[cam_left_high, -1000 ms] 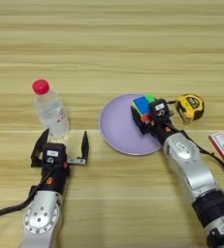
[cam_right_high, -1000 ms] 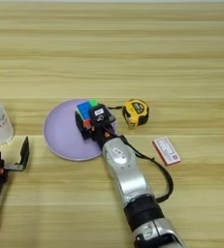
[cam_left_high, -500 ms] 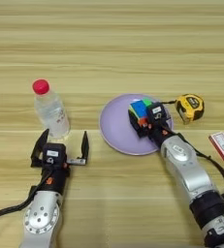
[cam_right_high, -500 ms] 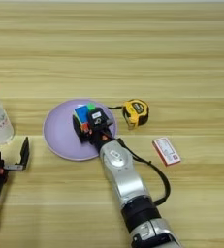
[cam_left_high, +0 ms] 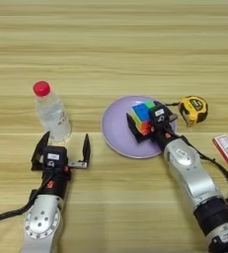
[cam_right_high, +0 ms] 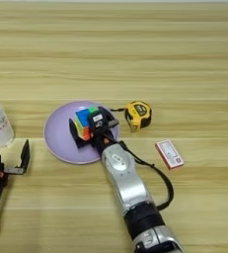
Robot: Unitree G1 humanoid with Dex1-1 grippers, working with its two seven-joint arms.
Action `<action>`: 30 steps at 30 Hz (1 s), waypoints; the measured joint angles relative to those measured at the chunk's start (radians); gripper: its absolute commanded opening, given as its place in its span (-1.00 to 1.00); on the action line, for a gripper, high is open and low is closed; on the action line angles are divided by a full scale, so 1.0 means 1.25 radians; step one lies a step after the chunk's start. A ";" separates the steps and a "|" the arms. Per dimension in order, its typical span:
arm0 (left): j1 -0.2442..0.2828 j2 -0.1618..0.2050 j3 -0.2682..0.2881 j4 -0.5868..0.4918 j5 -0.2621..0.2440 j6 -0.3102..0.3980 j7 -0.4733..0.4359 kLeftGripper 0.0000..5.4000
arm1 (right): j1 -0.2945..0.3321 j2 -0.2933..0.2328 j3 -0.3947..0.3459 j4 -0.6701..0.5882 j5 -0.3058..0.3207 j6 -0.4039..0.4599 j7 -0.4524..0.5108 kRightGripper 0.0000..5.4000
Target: Move the objects on the table
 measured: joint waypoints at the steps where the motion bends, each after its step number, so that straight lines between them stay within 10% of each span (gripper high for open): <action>1: 0.000 0.000 0.000 0.000 0.000 0.000 0.000 1.00 | 0.004 -0.001 0.000 -0.014 -0.002 0.000 0.000 0.99; 17: 0.002 -0.002 -0.001 -0.004 0.000 0.000 0.004 1.00 | 0.069 -0.027 -0.004 -0.184 0.002 0.037 0.006 0.99; 30: 0.004 -0.003 -0.005 -0.009 0.022 0.000 0.026 1.00 | 0.200 -0.155 -0.138 -0.362 0.071 0.044 0.052 0.99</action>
